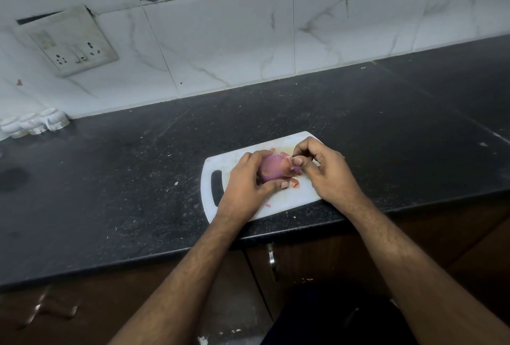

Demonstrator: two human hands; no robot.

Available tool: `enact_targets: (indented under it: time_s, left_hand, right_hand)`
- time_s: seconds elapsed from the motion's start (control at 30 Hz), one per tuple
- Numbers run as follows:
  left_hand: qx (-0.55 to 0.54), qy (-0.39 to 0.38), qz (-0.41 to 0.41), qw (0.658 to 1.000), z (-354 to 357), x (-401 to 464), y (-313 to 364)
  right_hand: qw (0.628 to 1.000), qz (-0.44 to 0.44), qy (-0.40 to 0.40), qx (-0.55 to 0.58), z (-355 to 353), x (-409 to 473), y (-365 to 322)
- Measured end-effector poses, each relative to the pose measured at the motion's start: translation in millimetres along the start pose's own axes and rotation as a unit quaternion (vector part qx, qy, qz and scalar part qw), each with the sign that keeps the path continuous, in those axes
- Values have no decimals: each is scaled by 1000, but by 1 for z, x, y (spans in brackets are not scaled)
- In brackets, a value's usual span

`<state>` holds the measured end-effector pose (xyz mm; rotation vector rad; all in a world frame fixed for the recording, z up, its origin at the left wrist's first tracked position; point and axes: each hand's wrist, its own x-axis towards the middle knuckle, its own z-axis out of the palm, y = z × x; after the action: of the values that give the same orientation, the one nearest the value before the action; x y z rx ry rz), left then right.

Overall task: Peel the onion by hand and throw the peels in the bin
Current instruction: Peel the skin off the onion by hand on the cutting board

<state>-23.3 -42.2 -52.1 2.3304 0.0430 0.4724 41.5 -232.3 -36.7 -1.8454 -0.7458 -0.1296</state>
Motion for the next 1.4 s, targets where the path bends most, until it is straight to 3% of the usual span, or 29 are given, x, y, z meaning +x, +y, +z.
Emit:
enact_targets:
  time_s: [0.4,0.53,0.73,1.07,1.4]
  left_hand:
    - [-187,-17,-80,979,-7,-4,3]
    - [-198,-24,-85,976,-9,-4,3]
    - [-210,-14,-93,973,-10,-5,5]
    - [-215,-36,-89,972,-11,-6,8]
    - [-224,-32,-71,971,-9,-4,2]
  right_hand:
    - [1000,-14,-17,-19,2,2,6]
    - [994,-46,-60,-74,4,2,8]
    - [994,-79,-28,-74,5,1,9]
    - [994,-38,-41,-92,7,1,7]
    - [998,7,-46,-34,5,0,1]
